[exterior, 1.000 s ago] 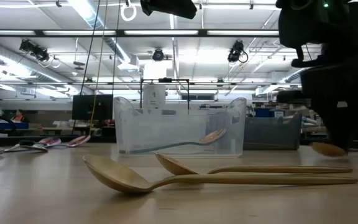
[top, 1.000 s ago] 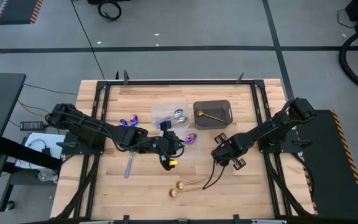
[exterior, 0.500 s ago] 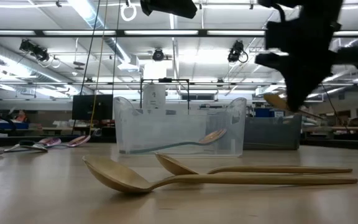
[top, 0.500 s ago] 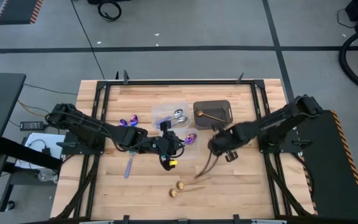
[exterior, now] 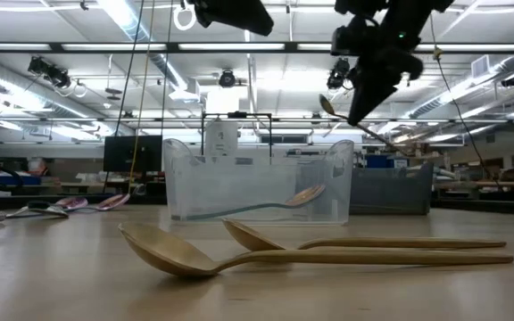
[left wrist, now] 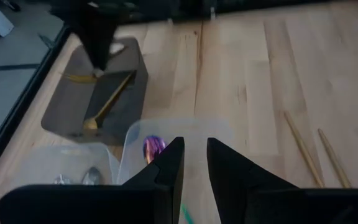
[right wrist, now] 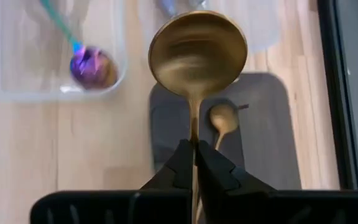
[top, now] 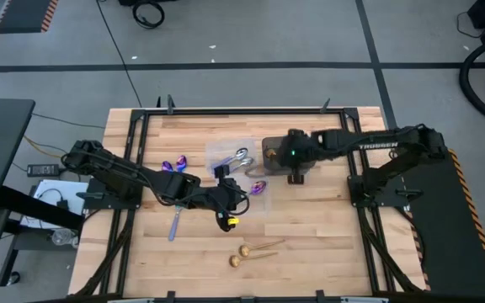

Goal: Sort silverware by color (type)
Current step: Put the gold spoon into the black bin

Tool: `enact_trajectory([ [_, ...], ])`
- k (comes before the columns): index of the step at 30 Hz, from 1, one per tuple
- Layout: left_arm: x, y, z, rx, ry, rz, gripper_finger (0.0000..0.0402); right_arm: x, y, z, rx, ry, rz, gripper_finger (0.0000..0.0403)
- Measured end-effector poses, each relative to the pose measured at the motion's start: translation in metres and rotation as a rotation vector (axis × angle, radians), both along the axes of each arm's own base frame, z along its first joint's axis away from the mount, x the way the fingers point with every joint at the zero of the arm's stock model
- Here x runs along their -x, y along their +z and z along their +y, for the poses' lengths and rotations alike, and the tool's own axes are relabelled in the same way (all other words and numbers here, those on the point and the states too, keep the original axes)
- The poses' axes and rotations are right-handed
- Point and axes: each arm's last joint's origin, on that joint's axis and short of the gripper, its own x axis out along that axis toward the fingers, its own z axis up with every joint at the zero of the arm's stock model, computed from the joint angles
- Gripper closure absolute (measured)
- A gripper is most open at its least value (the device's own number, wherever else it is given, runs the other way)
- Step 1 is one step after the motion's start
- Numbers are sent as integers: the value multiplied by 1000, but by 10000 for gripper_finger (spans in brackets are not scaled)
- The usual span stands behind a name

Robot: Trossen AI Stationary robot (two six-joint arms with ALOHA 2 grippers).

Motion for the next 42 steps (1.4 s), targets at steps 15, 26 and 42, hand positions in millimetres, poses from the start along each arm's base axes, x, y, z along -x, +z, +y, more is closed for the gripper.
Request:
enact_trajectory([
  [15,2,-1,-5,-12,-12,12,324,-15,-48,-78,-148,-166,72,389],
  [26,2,-1,-5,8,5,5,324,-13,-69,-96,-235,-252,119,380],
  [42,2,-1,-5,12,8,2,324,-12,-64,-96,-256,-260,172,331],
])
